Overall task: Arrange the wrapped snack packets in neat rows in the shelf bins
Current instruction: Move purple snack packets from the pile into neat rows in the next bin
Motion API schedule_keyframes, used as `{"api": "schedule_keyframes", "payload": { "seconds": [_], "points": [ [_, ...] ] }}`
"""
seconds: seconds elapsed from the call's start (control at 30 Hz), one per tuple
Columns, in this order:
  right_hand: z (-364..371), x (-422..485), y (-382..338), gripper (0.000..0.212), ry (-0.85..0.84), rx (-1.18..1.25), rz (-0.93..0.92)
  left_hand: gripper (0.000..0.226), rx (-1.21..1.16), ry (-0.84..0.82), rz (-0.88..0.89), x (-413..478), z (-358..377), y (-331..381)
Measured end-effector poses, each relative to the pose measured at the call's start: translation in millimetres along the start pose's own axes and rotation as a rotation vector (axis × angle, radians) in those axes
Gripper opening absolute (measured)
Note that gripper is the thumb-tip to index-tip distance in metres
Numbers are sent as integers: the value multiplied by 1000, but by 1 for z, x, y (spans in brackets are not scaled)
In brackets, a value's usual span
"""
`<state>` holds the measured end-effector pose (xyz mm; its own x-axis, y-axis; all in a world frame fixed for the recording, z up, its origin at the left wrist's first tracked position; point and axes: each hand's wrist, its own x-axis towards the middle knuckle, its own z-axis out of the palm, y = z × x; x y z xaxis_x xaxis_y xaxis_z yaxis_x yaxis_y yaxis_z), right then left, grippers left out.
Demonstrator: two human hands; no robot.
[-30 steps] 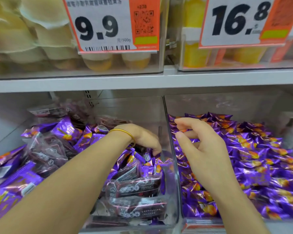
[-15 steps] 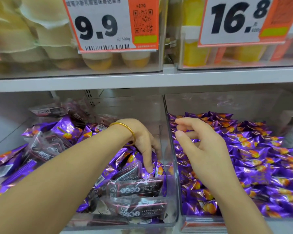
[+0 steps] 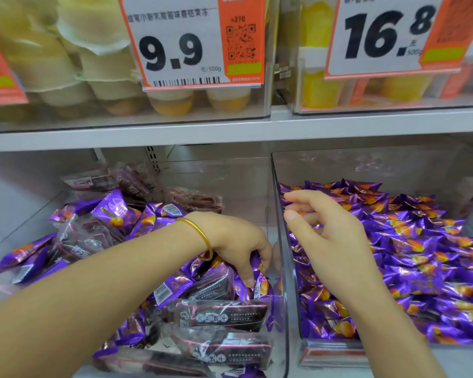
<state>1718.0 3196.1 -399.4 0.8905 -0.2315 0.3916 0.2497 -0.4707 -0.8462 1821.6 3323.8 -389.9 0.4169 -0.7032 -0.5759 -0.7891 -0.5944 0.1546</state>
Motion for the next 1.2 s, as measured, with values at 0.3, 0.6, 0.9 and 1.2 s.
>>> {"api": "schedule_keyframes", "payload": {
  "seconds": [0.3,0.6,0.9,1.2],
  "points": [
    [4,-13,-21,32,-139,-24,-119,39,-9,259,34,-12,-1,-5],
    [0,-5,-19,43,-54,55,-69,26,-56,584,155,-28,-9,-21],
    [0,-5,-22,43,-62,21,-89,23,-421,1145,69,-81,-18,-10],
    [1,-12,-48,25,-14,66,-102,15,-1250,1302,95,-95,18,37]
  ]
}}
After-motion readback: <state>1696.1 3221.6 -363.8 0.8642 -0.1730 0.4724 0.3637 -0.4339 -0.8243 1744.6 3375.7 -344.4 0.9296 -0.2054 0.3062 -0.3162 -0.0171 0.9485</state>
